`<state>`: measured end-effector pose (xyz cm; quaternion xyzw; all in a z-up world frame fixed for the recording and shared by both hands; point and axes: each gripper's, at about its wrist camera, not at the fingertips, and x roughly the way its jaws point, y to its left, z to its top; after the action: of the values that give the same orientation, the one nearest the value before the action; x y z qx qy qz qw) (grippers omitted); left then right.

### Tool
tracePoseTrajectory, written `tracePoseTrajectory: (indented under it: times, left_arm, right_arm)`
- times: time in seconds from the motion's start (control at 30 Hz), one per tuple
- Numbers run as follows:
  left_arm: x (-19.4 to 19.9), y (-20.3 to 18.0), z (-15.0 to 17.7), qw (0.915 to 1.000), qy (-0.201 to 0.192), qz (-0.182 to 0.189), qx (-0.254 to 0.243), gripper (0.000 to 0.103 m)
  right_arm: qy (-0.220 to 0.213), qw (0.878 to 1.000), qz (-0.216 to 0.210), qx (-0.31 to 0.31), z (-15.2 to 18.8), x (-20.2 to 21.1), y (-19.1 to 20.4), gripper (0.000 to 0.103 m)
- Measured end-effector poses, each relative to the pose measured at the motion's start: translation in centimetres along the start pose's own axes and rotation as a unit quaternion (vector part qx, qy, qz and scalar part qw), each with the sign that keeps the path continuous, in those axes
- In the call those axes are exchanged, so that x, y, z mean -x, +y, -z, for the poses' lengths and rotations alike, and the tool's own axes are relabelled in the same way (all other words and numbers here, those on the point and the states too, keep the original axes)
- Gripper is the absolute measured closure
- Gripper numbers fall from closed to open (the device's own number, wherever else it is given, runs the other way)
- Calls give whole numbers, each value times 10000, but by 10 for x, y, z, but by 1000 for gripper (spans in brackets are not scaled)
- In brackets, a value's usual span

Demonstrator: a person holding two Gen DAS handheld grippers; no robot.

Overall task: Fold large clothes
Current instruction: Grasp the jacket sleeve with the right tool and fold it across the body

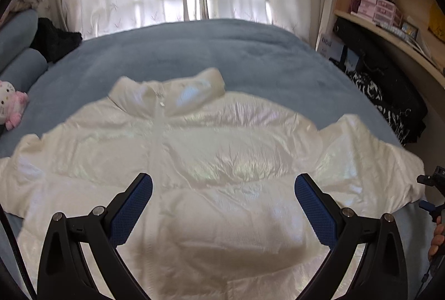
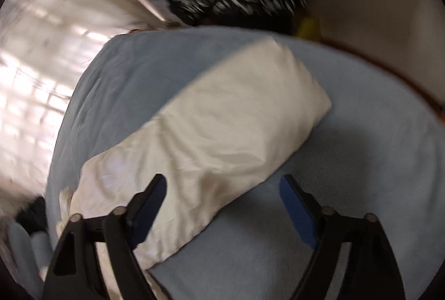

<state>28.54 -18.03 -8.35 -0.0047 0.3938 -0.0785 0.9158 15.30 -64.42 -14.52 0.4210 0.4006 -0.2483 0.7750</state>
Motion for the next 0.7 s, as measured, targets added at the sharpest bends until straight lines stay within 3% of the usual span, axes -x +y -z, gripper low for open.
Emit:
tracePoseTrajectory:
  times: [0.17,0.2,0.23,0.27,0.33,0.37,0.5,0.57,0.63,0.7]
  left_arm:
    - [-27,-4,11,9999,151,-50,4,4]
    - [-30,-5,11,9998,198,-93,3,4]
    - [-32,-5,11,9997,237,-62,12,4]
    - [-33,-5,11,9996,285,2,28,4]
    - [-34,-4,10,9994,335,50,59,7]
    - [-33,-2,8,9993,362,77,86,13]
    - [-29,8,1,9982,554,183,151,28]
    - [-20,18,-4,9985,512,121,175,29]
    - [-10,30,-9,9988,419,46,247,29]
    - [2,47,-15,9988,311,8,379,44]
  right_arm:
    - [263,9971,-449,-551,-2,-32,-12,25]
    - [240,9970,-448,-590,-1,-36,-13,30]
    - [209,9969,-454,-606,-1,-38,-13,49]
    - [208,9969,-446,-607,-2,-40,-12,57]
    - [177,9971,-495,-553,-4,-40,-10,85]
    - [68,9975,-525,-460,-6,-36,-7,91]
    - [-726,9956,-382,451,-4,11,38,97]
    - [-1103,9880,-481,972,2,40,69,97]
    - [-1464,9731,-667,1646,17,73,108,97]
    - [-1743,9485,-904,2486,44,103,158,97]
